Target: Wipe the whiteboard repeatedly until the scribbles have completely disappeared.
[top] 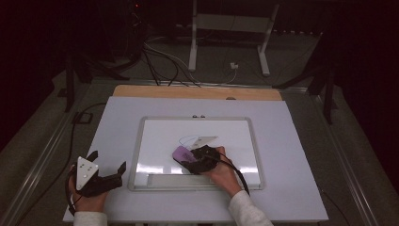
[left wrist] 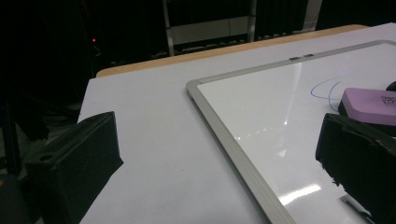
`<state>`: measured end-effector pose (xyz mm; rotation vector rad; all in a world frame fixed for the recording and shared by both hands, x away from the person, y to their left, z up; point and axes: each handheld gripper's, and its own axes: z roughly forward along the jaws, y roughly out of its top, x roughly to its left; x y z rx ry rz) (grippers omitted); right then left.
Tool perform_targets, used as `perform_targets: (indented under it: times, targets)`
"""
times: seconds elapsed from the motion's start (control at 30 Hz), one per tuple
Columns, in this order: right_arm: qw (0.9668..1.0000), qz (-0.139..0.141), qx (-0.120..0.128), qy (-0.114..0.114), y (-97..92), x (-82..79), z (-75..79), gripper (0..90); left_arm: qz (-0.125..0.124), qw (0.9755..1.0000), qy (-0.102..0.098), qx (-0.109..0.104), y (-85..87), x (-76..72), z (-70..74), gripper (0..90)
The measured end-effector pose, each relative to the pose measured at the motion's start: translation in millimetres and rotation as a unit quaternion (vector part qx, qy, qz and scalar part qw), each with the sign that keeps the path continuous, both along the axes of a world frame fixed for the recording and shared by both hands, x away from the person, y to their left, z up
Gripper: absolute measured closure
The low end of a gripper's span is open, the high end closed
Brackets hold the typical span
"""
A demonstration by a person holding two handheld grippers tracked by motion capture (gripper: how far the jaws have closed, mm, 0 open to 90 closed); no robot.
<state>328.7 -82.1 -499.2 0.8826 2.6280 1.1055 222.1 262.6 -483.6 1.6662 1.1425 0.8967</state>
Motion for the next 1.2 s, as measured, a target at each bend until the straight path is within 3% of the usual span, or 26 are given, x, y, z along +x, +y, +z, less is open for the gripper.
perform_targets:
  times: [0.07,0.13,0.23,0.3,0.33,0.43,0.53,0.63,0.73,0.8,0.9,0.97,1.03,1.13,1.2]
  targets:
    - [0.9999,-0.01,-0.001,0.002,-1.8,2.5,0.1,41.2,0.0,1.0,0.001,-0.001,0.3,-0.1,-0.2,0.7]
    - [0.999,-0.043,-0.012,-0.01,-3.4,4.6,1.1,41.2,0.001,1.0,0.0,-0.002,0.4,-0.2,0.0,0.7]
    - [0.9982,-0.06,-0.005,-0.003,-5.3,6.3,0.3,41.2,-0.001,1.0,0.0,0.0,-0.6,0.2,-0.2,0.7]
    - [0.9993,-0.035,0.005,0.011,-3.0,4.0,-0.2,41.2,-0.002,1.0,0.002,0.001,-1.4,0.8,-0.5,0.7]
    - [0.9998,-0.018,0.003,0.008,0.0,1.0,-0.4,41.1,-0.002,1.0,0.002,0.001,-1.6,0.9,-0.5,0.7]
    - [0.9999,-0.012,-0.003,0.006,1.4,0.7,0.6,41.1,0.0,1.0,0.001,0.001,-1.2,0.4,-0.1,0.7]
    - [0.9988,-0.045,-0.019,-0.01,-0.4,3.2,1.8,41.2,0.002,1.0,0.001,-0.001,-0.1,-0.1,0.0,0.7]
    - [0.998,-0.06,-0.021,-0.005,-0.9,4.2,2.3,41.2,0.001,1.0,0.001,-0.001,-0.2,0.3,-0.3,0.7]
    - [0.9997,-0.02,-0.013,0.006,3.3,0.1,1.8,41.2,-0.001,1.0,0.002,0.001,-1.2,0.6,-0.3,0.7]
    - [0.9996,-0.017,-0.021,0.0,5.0,-0.2,2.7,41.2,-0.001,1.0,0.001,0.001,-1.3,0.4,-0.1,0.7]
    - [0.9974,-0.056,-0.039,-0.021,3.4,4.8,3.5,41.2,0.002,1.0,0.0,-0.001,-0.1,-0.5,0.5,0.7]
    - [0.9934,-0.097,-0.052,-0.031,-3.4,13.0,3.7,41.2,0.003,1.0,-0.001,-0.003,1.0,-0.8,0.5,0.7]
    - [0.9894,-0.135,-0.048,-0.023,-12.0,20.9,3.1,41.3,0.004,1.0,0.0,-0.004,1.4,-0.6,0.1,0.7]
    - [0.9881,-0.149,-0.036,-0.013,-14.5,23.0,2.1,41.2,0.001,1.0,0.001,-0.002,0.1,0.3,-0.1,0.7]
    - [0.9915,-0.128,-0.021,-0.001,-9.9,21.0,1.0,41.2,0.0,1.0,0.003,0.0,-1.8,1.2,-0.3,0.7]
